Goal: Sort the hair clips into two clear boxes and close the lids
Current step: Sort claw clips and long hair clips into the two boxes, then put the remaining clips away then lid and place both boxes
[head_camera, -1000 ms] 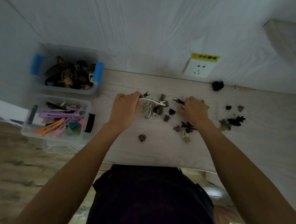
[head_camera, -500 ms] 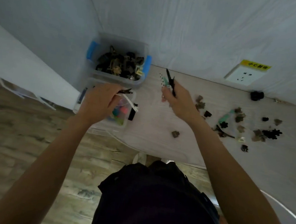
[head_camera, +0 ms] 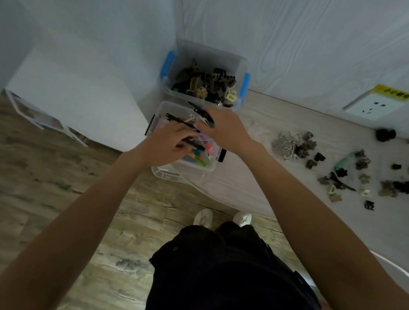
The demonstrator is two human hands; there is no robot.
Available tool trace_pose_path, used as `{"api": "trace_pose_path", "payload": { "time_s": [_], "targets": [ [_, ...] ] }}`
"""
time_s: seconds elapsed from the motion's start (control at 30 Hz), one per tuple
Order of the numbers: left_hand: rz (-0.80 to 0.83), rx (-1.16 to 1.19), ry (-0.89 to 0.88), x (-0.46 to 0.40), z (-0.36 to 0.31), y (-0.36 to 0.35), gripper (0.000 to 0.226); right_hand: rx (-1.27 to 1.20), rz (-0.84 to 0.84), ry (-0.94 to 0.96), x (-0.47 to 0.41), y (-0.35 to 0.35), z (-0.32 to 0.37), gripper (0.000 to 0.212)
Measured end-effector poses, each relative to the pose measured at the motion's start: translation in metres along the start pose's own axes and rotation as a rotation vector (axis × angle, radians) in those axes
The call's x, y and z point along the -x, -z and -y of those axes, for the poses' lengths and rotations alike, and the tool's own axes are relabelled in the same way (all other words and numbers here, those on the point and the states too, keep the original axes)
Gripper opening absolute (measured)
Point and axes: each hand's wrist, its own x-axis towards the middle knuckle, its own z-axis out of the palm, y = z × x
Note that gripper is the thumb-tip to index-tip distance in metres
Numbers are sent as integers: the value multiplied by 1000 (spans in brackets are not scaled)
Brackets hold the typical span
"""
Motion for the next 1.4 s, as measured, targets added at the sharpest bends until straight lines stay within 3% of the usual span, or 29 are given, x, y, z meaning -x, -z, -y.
{"api": "trace_pose_path", "payload": {
  "time_s": [0.2, 0.4, 0.5, 0.63, 0.73, 0.8, 1.03, 1.1, 1.2, 1.4],
  "targets": [
    [-264, -109, -17, 23, 16, -4, 29, 166, 37, -11, -12, -12, 10, 37],
    [-487, -122, 71, 33, 14, -5, 19, 154, 126, -3, -5, -21, 10, 53],
    [-594, -80, 69, 25, -1, -4, 22, 32, 90, 56, 11, -17, 10, 44],
    [-664, 50, -69, -2, -41, -3, 25, -24, -95, 79, 52, 0, -4, 28],
    [-589, 136, -271, -30, -89, -16, 24, -22, -272, -23, 100, 18, -34, 23],
    [-441, 182, -356, -50, -123, -35, 24, 0, -396, -158, 137, 28, -65, 22],
    [13, 178, -323, -116, -186, -108, 30, 91, -584, -731, 226, 43, -178, 24],
    [62, 202, -284, -137, -202, -123, 30, 127, -493, -743, 232, 46, -199, 27],
    [97, 178, -239, -172, -233, -143, 29, 197, -313, -603, 234, 50, -223, 32],
    [157, 21, -165, -235, -274, -173, 35, 312, -307, -535, 245, 62, -262, 26]
  ]
}}
